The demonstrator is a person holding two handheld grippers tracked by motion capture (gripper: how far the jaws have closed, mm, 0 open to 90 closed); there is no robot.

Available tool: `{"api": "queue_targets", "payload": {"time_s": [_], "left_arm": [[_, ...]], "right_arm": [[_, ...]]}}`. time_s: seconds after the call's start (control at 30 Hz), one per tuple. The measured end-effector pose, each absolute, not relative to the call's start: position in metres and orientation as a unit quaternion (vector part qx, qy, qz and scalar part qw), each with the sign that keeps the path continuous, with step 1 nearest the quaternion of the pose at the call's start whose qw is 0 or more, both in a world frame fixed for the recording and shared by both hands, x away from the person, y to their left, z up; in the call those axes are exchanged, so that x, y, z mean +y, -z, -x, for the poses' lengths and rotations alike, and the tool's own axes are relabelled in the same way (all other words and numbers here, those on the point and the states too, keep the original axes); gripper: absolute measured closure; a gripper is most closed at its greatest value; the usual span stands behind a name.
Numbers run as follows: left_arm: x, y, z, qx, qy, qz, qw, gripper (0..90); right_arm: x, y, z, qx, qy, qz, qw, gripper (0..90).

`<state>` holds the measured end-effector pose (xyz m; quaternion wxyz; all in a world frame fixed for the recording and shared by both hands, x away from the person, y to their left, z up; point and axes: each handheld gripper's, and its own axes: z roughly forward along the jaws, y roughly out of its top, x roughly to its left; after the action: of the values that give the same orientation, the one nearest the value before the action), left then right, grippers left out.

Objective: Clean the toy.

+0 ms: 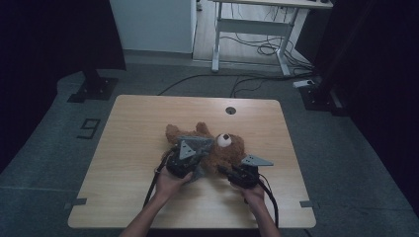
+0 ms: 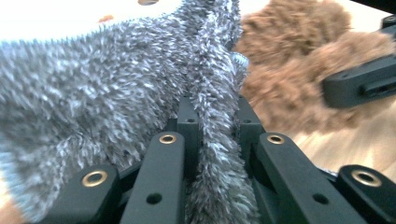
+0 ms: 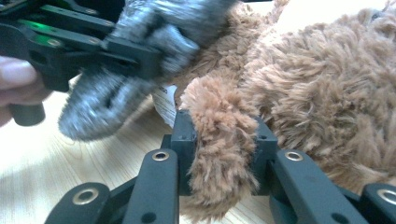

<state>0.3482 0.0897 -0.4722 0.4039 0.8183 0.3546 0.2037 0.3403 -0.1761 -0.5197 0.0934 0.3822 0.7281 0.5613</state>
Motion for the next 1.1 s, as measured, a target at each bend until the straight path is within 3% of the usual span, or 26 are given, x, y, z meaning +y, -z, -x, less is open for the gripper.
{"api": "queue_targets", "payload": {"time_s": [0.4, 0.57, 0.77, 0.9, 1.1], "left_arm": [[0.175, 0.499, -0.348, 0.445, -0.187, -0.769, 0.419, 76.8], [0.183, 0.502, -0.344, 0.453, -0.178, -0.761, 0.43, 76.8], [0.161, 0.461, -0.338, 0.408, -0.207, -0.754, 0.471, 76.7], [0.119, 0.432, -0.352, 0.369, -0.215, -0.764, 0.483, 76.7], [0.076, 0.441, -0.379, 0.357, -0.193, -0.801, 0.44, 76.7]], "right_arm": [[-0.176, 0.521, -0.341, 0.732, -0.56, -0.379, 0.085, 70.1], [-0.174, 0.523, -0.341, 0.733, -0.561, -0.376, 0.078, 69.6], [-0.172, 0.522, -0.34, 0.736, -0.56, -0.373, 0.078, 68.6], [-0.172, 0.521, -0.339, 0.74, -0.557, -0.368, 0.08, 68.6], [-0.17, 0.52, -0.337, 0.745, -0.554, -0.361, 0.084, 68.2]]}}
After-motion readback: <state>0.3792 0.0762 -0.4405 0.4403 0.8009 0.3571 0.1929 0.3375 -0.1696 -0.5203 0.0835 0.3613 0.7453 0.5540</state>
